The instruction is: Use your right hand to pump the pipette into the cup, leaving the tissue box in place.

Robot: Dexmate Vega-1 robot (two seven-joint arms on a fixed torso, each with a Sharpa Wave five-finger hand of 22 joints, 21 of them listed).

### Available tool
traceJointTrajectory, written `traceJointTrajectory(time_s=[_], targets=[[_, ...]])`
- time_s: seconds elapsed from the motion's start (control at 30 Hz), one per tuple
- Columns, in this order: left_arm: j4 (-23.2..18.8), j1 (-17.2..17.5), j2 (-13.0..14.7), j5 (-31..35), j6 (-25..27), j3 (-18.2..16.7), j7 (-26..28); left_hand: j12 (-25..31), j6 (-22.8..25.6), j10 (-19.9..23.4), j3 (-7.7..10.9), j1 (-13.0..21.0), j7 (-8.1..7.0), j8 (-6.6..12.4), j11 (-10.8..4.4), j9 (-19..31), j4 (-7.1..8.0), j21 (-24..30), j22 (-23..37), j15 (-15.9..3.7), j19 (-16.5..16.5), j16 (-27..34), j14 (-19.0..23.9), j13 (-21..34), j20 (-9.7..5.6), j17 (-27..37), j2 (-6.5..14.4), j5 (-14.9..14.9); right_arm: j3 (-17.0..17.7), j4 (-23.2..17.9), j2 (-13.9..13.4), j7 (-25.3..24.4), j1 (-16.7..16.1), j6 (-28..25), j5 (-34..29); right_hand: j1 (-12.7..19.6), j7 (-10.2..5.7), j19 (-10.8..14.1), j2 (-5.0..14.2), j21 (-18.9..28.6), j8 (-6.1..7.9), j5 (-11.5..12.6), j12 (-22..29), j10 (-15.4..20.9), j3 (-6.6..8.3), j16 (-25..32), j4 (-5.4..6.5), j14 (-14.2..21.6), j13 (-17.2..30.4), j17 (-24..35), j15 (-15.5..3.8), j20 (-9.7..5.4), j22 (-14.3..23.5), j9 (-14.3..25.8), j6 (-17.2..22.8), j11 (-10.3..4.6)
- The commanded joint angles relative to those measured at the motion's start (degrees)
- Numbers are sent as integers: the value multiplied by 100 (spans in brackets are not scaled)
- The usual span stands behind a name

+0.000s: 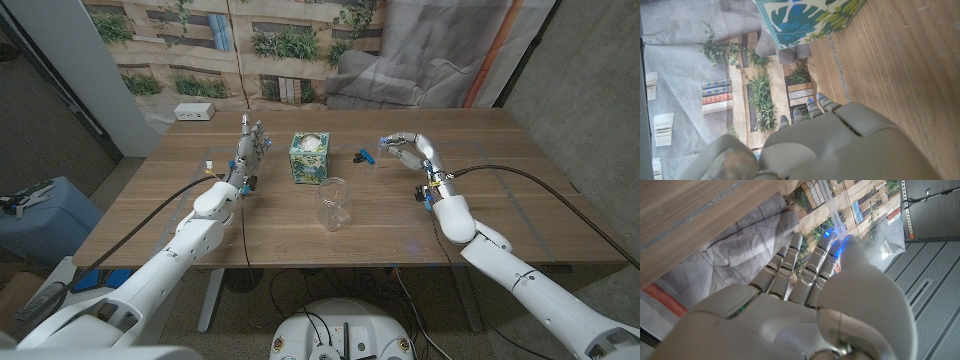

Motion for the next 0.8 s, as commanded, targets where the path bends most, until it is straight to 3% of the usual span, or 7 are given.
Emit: traceJointTrajectory(time_s=[0.03,0.8], targets=[[1,-1,1,-1,2,-1,-2,25,-10,-9,-38,-5,-33,33,-19,14,5,28,12,-661,-63,32,-47,32,-518,34,244,26,-137,267,52,-62,97,100,-72,3,-55,26,-6,5,-6,36,-16,8,7,20,-15,23,21,18,-850,-130,17,11,22,-17],[-3,2,0,1,2,0,2,24,-11,-11,-38,-5,-33,33,-19,14,4,28,12,-661,-64,32,-47,32,-519,34,244,26,-240,413,164,-167,171,64,-43,56,-33,74,40,21,46,36,22,90,40,70,-36,94,59,59,-864,-137,18,9,150,-21]])
